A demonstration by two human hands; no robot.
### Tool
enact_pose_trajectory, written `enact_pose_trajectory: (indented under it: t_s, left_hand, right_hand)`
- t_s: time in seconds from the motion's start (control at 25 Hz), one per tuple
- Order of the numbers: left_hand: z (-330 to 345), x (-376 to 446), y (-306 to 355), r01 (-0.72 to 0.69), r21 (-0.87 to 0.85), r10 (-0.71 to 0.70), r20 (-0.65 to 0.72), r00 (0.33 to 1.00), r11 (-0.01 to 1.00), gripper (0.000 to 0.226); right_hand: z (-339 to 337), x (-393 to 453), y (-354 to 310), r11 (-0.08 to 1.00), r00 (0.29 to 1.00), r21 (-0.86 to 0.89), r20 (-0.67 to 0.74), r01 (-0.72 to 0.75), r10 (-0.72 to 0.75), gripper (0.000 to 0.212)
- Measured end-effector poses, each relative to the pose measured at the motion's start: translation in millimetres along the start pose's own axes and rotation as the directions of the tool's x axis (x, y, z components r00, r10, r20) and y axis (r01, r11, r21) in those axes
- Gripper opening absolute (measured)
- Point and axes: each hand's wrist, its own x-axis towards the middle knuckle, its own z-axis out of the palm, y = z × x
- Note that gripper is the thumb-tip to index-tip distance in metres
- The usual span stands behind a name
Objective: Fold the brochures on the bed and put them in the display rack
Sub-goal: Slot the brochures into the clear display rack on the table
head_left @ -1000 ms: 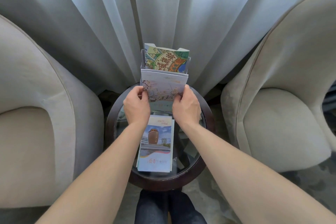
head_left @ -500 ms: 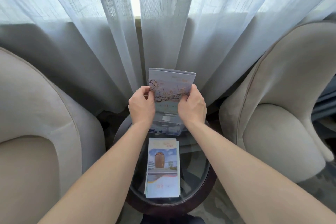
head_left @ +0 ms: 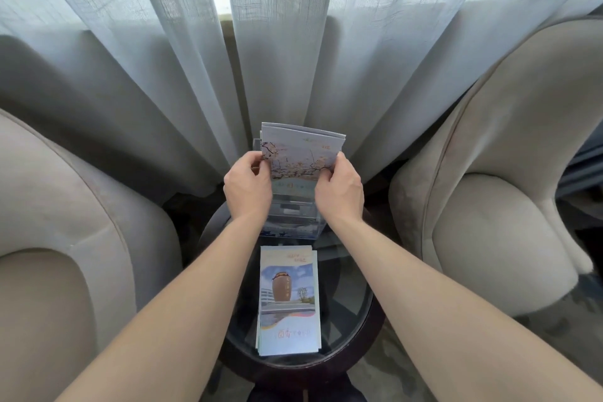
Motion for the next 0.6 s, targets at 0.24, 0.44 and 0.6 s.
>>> enact_pose_trajectory:
  t_s: [0.24,0.44,0.6]
  left_hand:
    - [13,-4,-22,0.069,0.058,-0.070,0.031,0.997,0.996,0.017]
    - [22,-6,-40,0.121,0.110,-0.127,0.049,0.991,0.987,0.019]
    - [27,-8,-46,0.107,0.132,-0.116,0.064,0.991,0.985,0.021]
  right_hand:
    - [16,2,23,0.998,0.996,-0.041,0.080,-0.040,0.043,0.009]
    - [30,2,38,0.995,0.987,-0.035,0.125,-0.097,0.101,0.008]
    - [36,-2,47,0.993,0.984,-0.009,0.131,-0.117,0.117,0.006]
